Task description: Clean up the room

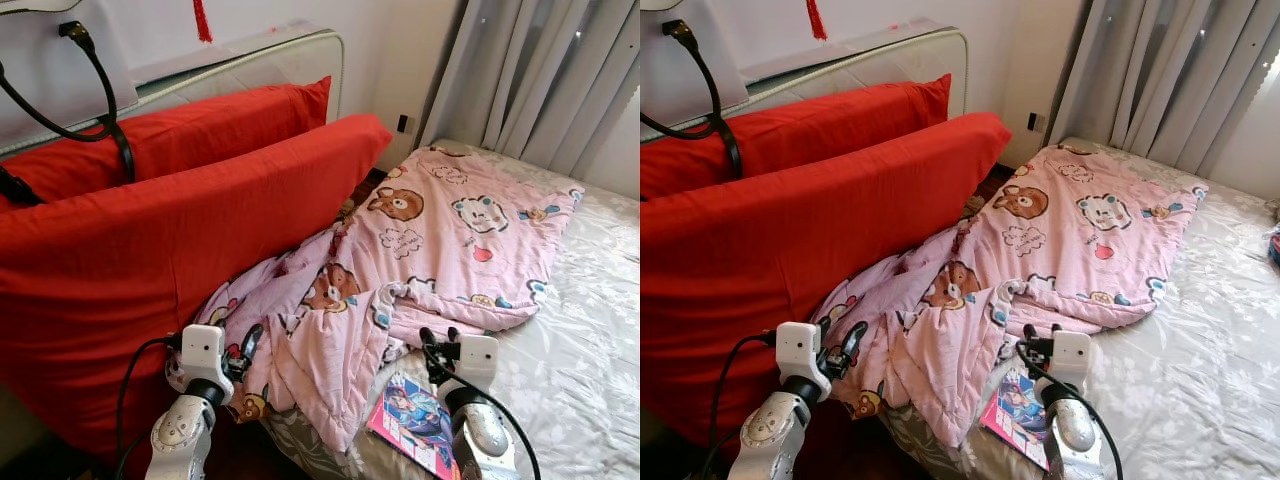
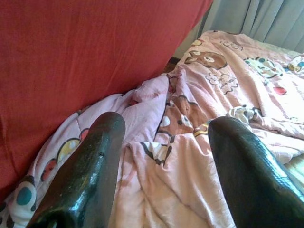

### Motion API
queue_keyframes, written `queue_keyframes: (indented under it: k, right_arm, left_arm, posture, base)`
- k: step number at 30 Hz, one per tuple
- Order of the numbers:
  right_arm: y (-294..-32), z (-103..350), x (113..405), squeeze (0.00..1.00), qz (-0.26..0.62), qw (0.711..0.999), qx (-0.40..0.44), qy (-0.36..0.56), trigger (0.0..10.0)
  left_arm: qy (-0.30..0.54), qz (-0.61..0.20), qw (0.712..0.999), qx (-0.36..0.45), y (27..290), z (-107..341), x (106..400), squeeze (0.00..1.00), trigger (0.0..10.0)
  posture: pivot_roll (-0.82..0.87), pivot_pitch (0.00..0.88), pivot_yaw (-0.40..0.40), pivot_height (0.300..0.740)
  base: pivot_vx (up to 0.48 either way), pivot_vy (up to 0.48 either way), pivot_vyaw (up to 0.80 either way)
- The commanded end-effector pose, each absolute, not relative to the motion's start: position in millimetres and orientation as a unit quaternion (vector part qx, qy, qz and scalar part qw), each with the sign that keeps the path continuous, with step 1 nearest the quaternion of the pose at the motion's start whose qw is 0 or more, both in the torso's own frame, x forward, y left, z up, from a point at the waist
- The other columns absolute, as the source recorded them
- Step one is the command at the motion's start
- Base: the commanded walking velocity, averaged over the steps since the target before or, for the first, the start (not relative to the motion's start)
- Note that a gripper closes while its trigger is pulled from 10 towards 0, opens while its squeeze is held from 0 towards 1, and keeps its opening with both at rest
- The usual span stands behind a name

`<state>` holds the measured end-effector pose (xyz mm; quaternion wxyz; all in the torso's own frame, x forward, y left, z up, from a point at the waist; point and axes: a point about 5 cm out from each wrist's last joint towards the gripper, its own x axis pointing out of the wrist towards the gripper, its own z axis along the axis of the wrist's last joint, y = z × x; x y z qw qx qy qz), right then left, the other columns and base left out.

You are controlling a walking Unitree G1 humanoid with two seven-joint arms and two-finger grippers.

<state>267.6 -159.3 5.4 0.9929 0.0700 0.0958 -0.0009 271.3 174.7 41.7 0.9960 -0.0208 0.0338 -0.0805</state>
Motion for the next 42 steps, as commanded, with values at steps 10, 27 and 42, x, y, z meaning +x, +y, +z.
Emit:
queue_keyframes:
  k: [10, 27, 42]
  right_arm:
    - [-153.8, 3.9, 268.8, 0.0, -0.003, 0.992, 0.066, 0.11, 10.0]
    - [-152.7, 8.0, 271.1, 0.0, -0.004, 0.993, 0.075, 0.095, 10.0]
    - [-153.9, 13.0, 274.6, 0.0, 0.003, 0.994, 0.073, 0.08, 10.0]
  left_arm:
    - [0.022, -0.05, 0.998, -0.038, 181.1, 50.4, 276.2, 0.0, 10.0]
    - [0.019, -0.026, 0.999, -0.018, 199.4, 56.4, 280.5, 0.0, 10.0]
    - [0.008, -0.022, 0.999, -0.043, 194.4, 62.5, 286.1, 0.0, 10.0]
  posture:
    - [0.0, 0.042, -0.087, 0.686]
    - [0.0, 0.04, -0.082, 0.686]
    - [0.0, 0.04, -0.084, 0.656]
  base:
    - [0.0, 0.0, 0.0]
    - [0.0, 0.0, 0.0]
    - [0.0, 0.0, 0.0]
